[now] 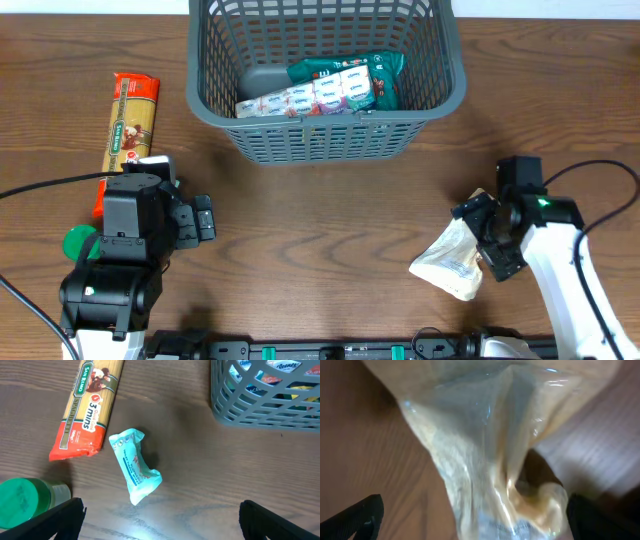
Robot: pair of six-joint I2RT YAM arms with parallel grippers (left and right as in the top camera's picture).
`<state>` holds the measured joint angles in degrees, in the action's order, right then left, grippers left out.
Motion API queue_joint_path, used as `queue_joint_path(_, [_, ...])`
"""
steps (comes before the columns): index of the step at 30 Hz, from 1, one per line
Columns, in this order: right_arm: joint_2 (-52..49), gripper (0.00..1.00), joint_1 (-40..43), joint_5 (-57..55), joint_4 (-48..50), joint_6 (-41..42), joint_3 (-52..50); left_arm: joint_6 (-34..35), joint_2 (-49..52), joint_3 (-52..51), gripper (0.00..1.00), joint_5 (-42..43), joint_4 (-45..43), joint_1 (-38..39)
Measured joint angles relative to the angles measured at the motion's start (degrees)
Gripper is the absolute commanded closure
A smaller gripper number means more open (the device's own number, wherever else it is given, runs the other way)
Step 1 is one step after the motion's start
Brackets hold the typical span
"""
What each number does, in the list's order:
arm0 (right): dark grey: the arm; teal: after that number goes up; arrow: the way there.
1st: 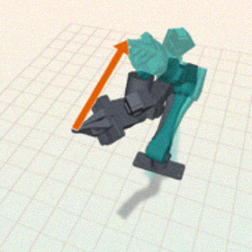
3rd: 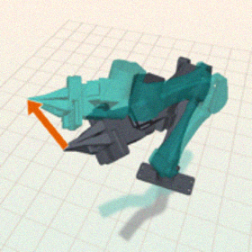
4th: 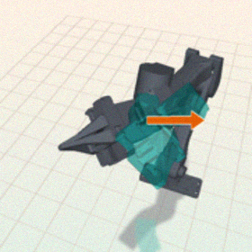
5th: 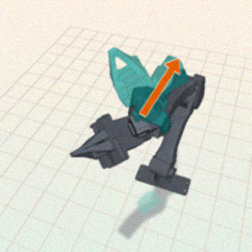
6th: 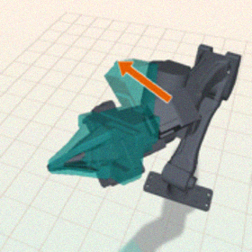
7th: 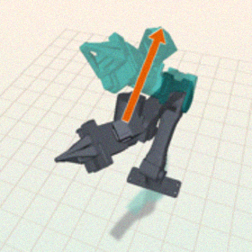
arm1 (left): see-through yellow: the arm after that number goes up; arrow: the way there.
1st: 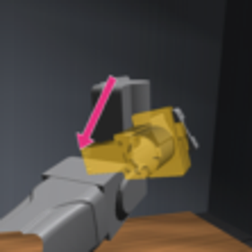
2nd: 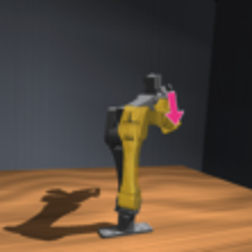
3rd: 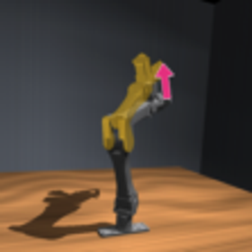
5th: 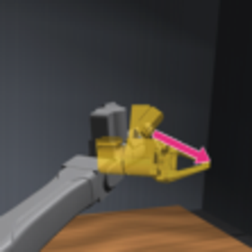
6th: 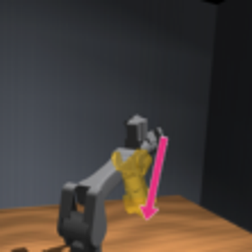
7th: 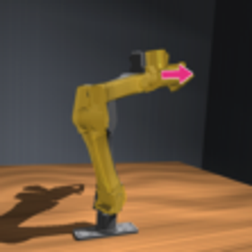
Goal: Pack container
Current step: 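Move the right gripper to the clear pouch and grasp it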
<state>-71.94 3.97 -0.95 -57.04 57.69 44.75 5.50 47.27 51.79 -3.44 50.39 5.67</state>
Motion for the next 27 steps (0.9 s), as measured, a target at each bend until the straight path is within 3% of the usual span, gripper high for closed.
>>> queue_joint_path(16, [-12.83, 0.01, 0.00, 0.11, 12.70, -1.99, -4.00, 0.00, 0.00, 0.00, 0.01, 0.02, 0.00, 0.00])
queue_joint_path(21, [-15.52, 0.33, -0.02, 0.44, 15.17, -3.93, -3.98, 0.00, 0.00, 0.00, 0.02, 0.02, 0.00, 0.00])
queue_joint_path(24, [-15.65, 0.47, -0.09, 0.57, 15.63, -4.37, -3.96, 0.00, 0.00, 0.00, 0.02, 0.02, 0.00, 0.00])
queue_joint_path(27, [-15.65, 0.69, -0.09, 0.39, 16.17, -4.79, -3.96, 0.00, 0.00, 0.00, 0.01, 0.02, 0.02, 0.00])
